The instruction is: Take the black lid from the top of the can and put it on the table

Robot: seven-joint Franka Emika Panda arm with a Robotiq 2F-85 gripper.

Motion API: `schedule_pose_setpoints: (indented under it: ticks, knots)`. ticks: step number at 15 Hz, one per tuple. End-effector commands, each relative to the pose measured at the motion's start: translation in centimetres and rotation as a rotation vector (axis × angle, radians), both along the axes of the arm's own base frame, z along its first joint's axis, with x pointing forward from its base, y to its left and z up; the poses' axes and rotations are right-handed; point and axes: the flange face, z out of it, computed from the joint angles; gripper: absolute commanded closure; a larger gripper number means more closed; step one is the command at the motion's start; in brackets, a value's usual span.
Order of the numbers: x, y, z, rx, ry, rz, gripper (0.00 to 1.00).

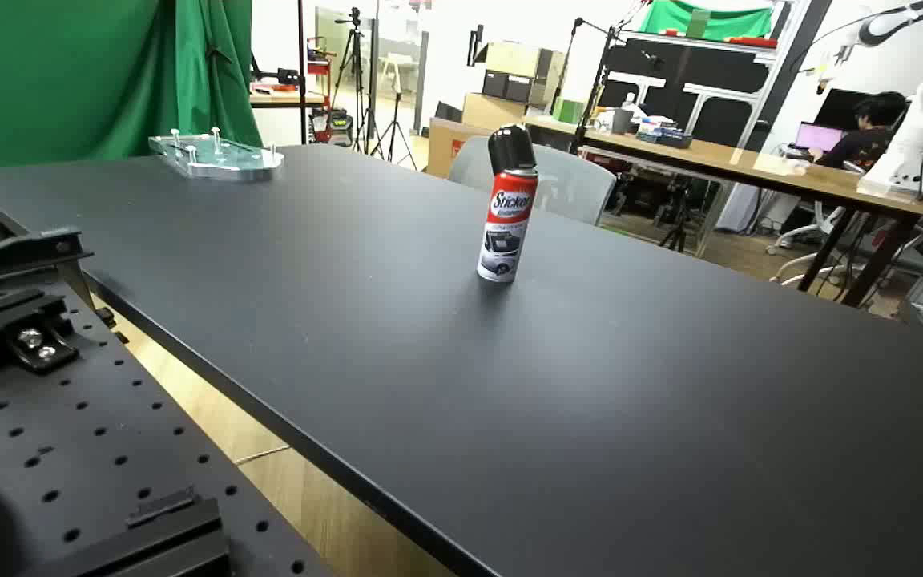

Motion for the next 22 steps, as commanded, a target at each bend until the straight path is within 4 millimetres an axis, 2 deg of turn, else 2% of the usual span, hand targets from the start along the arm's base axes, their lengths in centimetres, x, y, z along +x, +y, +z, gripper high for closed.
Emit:
schedule_pose_setpoints:
  ticks: [1, 10, 11, 14, 17, 22]
  knots:
    - [0.0, 0.0, 0.0, 0.000, 0.000, 0.000, 0.00]
    - [0.0, 0.0, 0.1, 0.000, -0.001, 0.000, 0.00]
    - [0.5, 0.4, -0.3, -0.016, -0.014, 0.007, 0.00]
    - [2.4, 3.0, -1.9, -0.098, -0.070, 0.094, 0.00]
    - [4.6, 6.8, -4.7, -0.176, -0.145, 0.202, 0.00]
    - [7.8, 13.1, -9.2, -0.210, -0.330, 0.340, 0.00]
